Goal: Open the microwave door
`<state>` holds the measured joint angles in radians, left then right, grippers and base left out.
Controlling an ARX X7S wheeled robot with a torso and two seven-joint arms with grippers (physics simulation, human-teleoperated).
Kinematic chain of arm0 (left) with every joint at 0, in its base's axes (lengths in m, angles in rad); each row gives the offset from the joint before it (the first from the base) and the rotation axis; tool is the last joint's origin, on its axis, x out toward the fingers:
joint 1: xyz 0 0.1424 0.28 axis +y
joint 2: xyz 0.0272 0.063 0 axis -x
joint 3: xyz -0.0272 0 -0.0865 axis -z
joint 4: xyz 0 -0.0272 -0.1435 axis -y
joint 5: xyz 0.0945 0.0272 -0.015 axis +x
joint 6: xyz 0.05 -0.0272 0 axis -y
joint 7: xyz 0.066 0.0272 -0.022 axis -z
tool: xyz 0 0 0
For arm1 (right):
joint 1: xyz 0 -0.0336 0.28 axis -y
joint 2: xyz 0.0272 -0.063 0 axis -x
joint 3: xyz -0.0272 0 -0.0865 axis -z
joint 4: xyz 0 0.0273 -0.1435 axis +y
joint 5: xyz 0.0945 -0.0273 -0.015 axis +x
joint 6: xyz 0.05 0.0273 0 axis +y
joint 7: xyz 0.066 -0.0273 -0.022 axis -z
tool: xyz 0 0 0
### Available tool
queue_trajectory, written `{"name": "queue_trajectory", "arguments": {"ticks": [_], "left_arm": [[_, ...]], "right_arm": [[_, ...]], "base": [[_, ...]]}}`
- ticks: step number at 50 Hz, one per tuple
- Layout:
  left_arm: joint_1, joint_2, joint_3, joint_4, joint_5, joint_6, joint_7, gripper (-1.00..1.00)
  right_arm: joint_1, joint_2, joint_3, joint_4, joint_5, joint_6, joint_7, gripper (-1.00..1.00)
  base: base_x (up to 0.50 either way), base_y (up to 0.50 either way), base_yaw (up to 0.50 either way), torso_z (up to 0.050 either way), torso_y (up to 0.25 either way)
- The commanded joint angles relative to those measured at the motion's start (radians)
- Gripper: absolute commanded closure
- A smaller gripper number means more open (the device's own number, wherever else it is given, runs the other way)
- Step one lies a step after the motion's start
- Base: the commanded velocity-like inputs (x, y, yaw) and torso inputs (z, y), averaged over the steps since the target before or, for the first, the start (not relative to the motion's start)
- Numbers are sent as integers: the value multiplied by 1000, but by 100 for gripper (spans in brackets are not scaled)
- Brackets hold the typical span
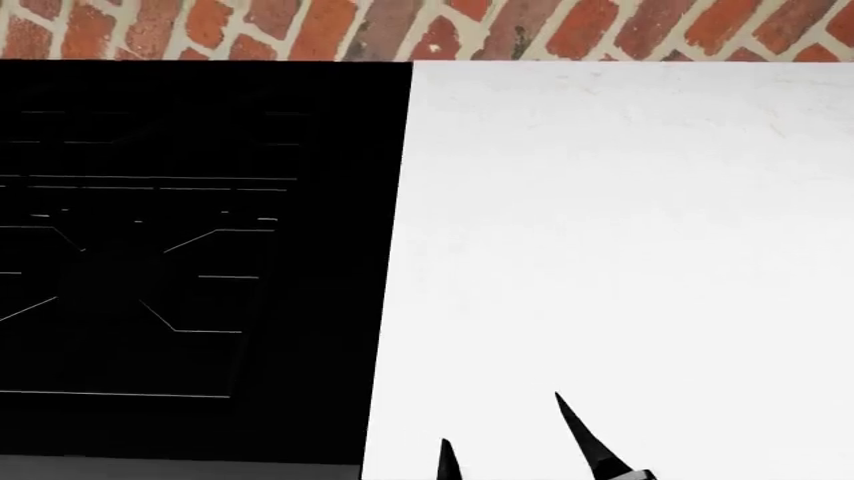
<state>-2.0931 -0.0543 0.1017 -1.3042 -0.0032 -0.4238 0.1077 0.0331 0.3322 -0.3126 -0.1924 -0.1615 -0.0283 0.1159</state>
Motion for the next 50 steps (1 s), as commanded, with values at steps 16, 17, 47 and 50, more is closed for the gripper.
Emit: {"name": "queue_trajectory", "arguments": {"ticks": [16, 17, 47, 50], "left_arm": [[3, 9, 0, -5, 1, 5, 7, -100], [3, 9, 0, -5, 1, 5, 7, -100], [3, -9, -30, -5, -10, -2, 63, 100], [-7, -26, 4, -5, 17, -61, 51, 100]], "right_arm": [[15, 11, -14, 10, 15, 10, -15, -100], [16, 12, -14, 10, 15, 11, -15, -100], [12, 19, -28, 11, 25, 2, -12, -100], [13, 18, -31, 20, 29, -4, -14, -100]], "base": [[0, 0, 0, 0, 0], [0, 0, 0, 0, 0], [0, 0, 0, 0, 0], [0, 0, 0, 0, 0]]}}
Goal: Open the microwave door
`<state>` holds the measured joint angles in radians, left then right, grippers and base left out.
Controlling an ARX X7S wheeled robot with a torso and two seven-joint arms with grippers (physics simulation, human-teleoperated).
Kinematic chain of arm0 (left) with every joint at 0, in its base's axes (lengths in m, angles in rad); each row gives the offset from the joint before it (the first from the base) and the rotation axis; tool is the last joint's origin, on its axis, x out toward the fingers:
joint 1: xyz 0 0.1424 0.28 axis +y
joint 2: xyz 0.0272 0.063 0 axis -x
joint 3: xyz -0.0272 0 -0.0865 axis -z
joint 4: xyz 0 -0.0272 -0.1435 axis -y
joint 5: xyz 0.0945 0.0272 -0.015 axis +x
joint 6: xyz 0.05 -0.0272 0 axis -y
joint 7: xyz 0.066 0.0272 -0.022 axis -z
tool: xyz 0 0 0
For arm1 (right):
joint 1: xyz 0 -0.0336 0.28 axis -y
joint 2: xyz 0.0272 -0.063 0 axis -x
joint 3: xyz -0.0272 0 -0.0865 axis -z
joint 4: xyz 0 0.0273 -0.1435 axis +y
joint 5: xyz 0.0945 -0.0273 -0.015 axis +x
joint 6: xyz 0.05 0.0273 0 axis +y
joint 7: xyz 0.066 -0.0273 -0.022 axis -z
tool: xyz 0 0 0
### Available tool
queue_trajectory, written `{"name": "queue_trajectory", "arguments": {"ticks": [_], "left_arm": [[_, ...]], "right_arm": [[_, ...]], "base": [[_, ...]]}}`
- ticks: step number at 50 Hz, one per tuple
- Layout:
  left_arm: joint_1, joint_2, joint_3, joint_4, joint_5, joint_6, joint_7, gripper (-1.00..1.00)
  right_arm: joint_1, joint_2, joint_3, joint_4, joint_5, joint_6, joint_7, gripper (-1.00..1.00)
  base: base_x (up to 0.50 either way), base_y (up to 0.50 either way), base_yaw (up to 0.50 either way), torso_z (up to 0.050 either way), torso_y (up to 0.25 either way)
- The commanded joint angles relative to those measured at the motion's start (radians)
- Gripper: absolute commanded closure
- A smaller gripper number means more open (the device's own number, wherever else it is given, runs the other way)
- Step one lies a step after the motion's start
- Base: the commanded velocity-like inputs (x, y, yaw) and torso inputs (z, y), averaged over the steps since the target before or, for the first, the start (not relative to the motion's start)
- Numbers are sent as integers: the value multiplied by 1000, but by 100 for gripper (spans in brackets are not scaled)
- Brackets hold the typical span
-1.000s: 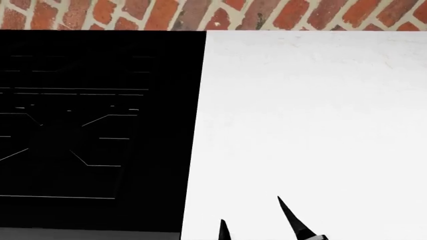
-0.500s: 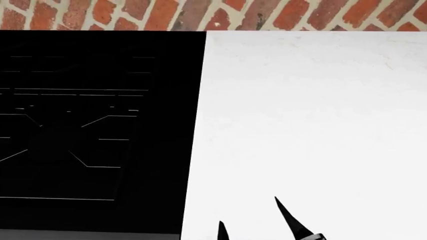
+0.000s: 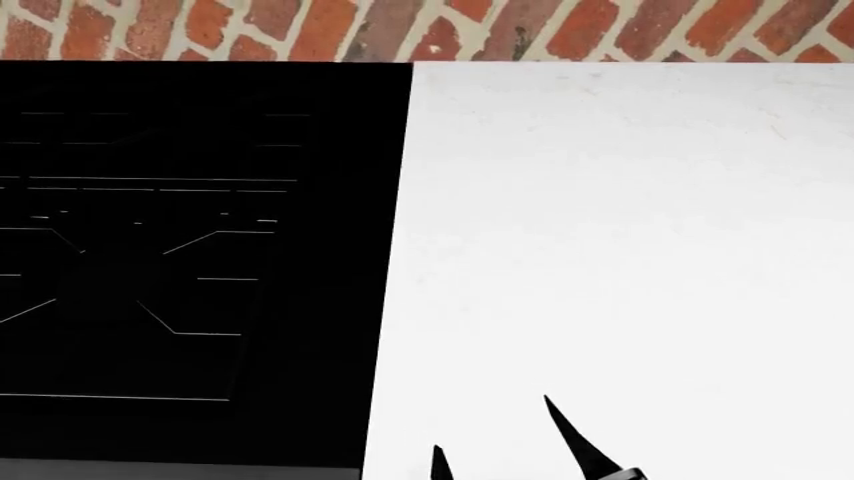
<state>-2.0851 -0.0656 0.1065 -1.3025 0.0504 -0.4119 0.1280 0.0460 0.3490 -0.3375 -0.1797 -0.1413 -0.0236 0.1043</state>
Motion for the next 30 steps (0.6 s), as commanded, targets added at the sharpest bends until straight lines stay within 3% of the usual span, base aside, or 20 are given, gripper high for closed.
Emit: {"name": "queue_trajectory", "arguments": {"ticks": [1, 8, 30], "left_arm": [[-18, -20, 23, -6, -27, -91, 29, 100], [-92, -52, 10, -6, -62, -193, 68, 100], [-226, -44, 144, -6, -36, -244, 239, 100]], "right_arm": [[0, 1, -6, 7, 9, -9, -3, -100], [1, 3, -10, 20, 26, -20, -10, -100], [8, 5, -26, 69, 38, -51, -14, -100]], "base": [[0, 0, 0, 0, 0], [0, 0, 0, 0, 0], [0, 0, 0, 0, 2]]}}
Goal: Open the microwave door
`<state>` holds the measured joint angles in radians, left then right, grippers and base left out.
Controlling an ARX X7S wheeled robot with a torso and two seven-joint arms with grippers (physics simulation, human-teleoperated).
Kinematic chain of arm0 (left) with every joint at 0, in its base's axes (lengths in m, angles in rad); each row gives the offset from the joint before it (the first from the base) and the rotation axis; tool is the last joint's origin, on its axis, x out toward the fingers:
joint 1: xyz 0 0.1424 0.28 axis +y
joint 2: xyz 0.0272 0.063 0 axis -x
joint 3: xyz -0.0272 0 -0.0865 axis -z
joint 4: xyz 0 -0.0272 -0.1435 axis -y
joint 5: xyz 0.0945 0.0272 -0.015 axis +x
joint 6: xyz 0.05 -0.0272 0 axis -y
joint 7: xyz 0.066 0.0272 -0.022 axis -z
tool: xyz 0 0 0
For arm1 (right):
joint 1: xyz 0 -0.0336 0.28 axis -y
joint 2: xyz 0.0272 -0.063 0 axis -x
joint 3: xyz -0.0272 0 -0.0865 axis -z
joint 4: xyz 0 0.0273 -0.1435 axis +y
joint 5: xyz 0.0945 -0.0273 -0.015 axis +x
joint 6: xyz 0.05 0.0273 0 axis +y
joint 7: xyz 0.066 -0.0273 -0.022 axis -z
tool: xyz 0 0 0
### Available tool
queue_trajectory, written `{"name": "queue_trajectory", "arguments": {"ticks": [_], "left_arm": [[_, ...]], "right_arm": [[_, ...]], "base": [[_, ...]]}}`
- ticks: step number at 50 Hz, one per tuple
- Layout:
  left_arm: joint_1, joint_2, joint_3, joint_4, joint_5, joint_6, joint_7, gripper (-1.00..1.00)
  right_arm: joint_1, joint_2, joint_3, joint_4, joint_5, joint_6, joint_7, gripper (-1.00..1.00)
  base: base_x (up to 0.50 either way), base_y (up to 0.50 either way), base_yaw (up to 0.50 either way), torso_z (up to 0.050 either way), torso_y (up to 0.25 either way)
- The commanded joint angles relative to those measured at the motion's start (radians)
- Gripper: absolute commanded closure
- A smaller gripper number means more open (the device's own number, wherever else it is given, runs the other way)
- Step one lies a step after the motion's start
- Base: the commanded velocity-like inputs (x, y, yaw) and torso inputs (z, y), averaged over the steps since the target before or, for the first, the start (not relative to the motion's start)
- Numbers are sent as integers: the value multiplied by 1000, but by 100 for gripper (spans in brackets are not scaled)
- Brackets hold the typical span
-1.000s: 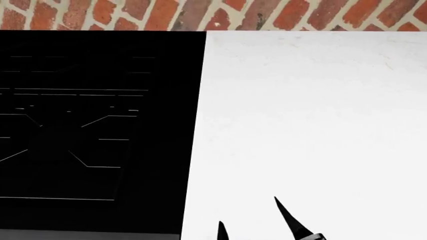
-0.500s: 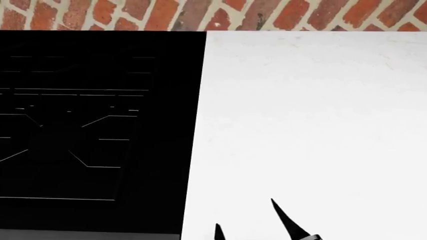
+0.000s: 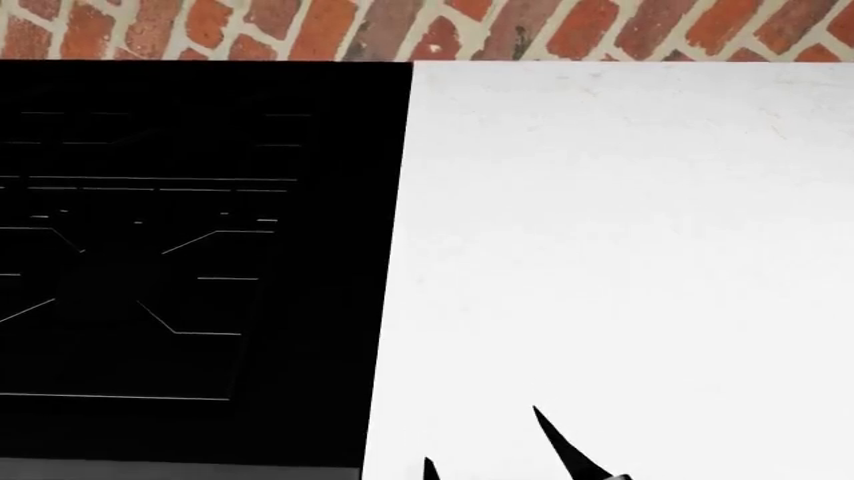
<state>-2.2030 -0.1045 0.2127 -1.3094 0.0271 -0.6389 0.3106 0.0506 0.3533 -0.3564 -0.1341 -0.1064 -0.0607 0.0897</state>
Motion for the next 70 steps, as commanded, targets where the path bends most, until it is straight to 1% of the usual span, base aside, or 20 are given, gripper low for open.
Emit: {"name": "queue_trajectory", "arguments": {"ticks": [1, 3, 5, 6, 9, 10, 13, 19, 27, 28, 29, 30, 32, 34, 39, 55, 60, 70], "left_arm": [[-127, -10, 35, 2, -17, -23, 67, 100], [-150, -19, 23, 5, -26, -35, 81, 100], [-144, -33, 13, 75, -28, -88, 93, 100], [-101, -50, 6, 212, -36, -180, 100, 100], [15, -93, -7, 550, -50, -394, 110, 100], [31, -99, -9, 600, -52, -425, 112, 100], [113, -133, 0, 832, -61, -557, 132, 100], [207, -183, -11, 1146, -85, -751, 157, 100], [278, -216, -41, 1431, -125, -930, 176, 100], [285, -226, -44, 1447, -163, -931, 153, 100], [290, -245, -49, 1455, -250, -932, 90, 100], [287, -269, -52, 1457, -366, -932, -1, 100], [270, -328, -57, 1460, -662, -931, -224, 100], [263, -358, -55, 1462, -817, -930, -338, 100], [261, -387, -57, 1471, -960, -928, -444, 100], [260, -442, -37, 1482, -1220, -918, -614, 100], [269, -456, -15, 1485, -1246, -899, -629, 100], [274, -477, 22, 1497, -1255, -864, -622, 100]], "right_arm": [[4, 1, -9, 25, 3, -15, 1, -100], [4, 1, -10, 21, 2, -11, 1, -100], [3, 2, -11, 21, 2, -13, 1, -100], [3, 2, -11, 17, 2, -8, 1, -100], [4, 2, -13, 20, 1, -11, 1, -100], [4, 2, -14, 22, 1, -13, 2, -100], [5, 3, -16, 25, 2, -15, 1, -100], [6, 4, -20, 20, 3, -7, -1, -100], [9, 4, -26, 29, 3, -9, -2, -100], [9, 5, -27, 27, 3, -8, -3, -100], [11, 4, -29, 37, 3, -14, -3, -100], [12, 4, -30, 40, 3, -16, -3, -100], [13, 4, -32, 46, 3, -19, -3, -100], [15, 4, -33, 50, 4, -20, -4, -100], [16, 5, -36, 52, 4, -21, -3, -100], [17, 8, -41, 53, 4, -21, 1, -100], [18, 9, -42, 54, 4, -21, 3, -100], [20, 10, -44, 57, 5, -22, 6, -100]], "base": [[0, 0, 0, 0, 0], [0, 0, 0, 0, 5], [0, 0, 0, 0, 5], [0, 0, 0, 16, 10], [0, 0, 0, 0, 4], [0, 0, 0, 0, 0], [0, 0, 0, 0, 4], [0, 0, 0, 2, 3], [0, 0, -1, 1, 4], [0, 0, -3, 0, 0], [0, 0, -3, 0, 0], [0, 0, -3, 0, 10], [0, 0, -1, 0, 0], [0, 0, -3, 0, 0], [0, 0, -2, 0, 2], [0, -1, -2, 0, 1], [0, -2, -3, 0, 0], [-1, -3, -3, 0, 0]]}}
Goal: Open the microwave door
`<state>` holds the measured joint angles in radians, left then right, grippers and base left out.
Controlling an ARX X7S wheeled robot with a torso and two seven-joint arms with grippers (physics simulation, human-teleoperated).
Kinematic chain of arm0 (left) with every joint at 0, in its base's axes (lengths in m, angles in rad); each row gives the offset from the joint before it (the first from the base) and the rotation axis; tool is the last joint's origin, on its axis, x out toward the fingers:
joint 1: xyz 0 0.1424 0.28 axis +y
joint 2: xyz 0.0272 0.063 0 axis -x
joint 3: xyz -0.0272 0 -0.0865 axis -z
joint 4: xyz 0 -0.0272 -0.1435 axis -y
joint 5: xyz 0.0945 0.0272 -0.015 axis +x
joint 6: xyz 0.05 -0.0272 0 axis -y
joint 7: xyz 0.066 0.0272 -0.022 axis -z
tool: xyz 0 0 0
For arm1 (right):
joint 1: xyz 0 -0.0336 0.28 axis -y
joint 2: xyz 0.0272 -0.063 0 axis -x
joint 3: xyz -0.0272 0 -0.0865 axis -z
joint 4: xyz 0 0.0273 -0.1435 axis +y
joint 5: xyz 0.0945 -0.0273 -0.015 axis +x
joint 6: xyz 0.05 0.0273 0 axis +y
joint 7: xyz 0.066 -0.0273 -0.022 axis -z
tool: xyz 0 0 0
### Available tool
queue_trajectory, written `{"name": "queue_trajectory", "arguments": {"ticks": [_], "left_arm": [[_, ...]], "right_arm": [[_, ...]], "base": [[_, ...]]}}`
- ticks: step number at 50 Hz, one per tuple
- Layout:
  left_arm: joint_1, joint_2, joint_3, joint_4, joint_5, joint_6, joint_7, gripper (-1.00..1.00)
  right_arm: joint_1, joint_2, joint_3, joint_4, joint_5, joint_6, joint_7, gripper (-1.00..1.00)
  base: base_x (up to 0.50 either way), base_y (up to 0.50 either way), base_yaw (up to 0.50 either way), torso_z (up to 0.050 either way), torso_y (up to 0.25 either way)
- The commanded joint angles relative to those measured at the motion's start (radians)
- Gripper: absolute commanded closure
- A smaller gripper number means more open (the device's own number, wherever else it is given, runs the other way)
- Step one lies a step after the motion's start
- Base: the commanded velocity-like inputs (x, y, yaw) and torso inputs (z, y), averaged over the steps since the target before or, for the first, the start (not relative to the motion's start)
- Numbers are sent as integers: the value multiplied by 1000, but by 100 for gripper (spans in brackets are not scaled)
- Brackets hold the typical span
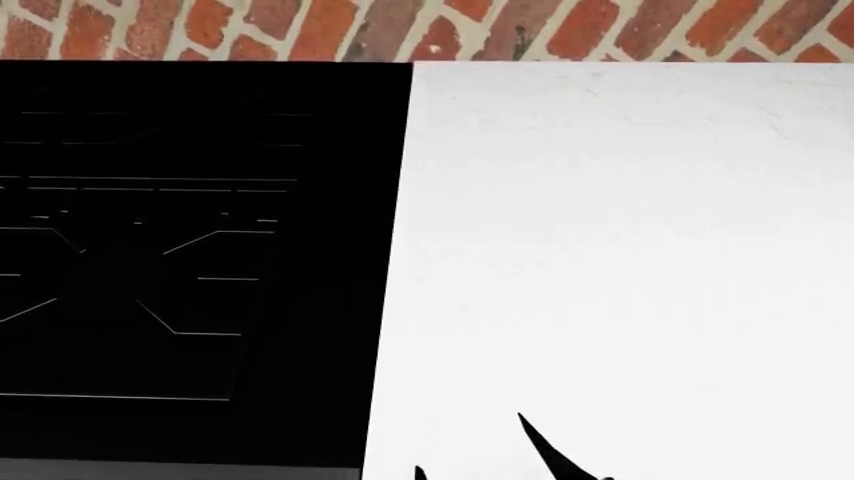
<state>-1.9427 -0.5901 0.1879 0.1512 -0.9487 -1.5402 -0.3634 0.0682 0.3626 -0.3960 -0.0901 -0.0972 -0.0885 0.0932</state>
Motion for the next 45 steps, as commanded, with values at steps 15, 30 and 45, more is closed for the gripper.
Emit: {"name": "queue_trajectory", "arguments": {"ticks": [15, 30, 45], "left_arm": [[26, -13, 65, 61, -316, 55, 49, -100], [33, -34, 35, 118, -476, 8, -79, -100], [30, -169, 68, 182, -693, 8, -318, -100]], "right_arm": [[4, 3, -8, 9, -3, 13, 5, -100], [6, 6, -13, 11, -3, 14, 9, -100], [12, 6, -21, 29, 0, 5, 10, -100]], "base": [[0, -2, -2, 0, 0], [0, 0, 0, 0, 0], [0, -1, -1, 0, 0]]}}
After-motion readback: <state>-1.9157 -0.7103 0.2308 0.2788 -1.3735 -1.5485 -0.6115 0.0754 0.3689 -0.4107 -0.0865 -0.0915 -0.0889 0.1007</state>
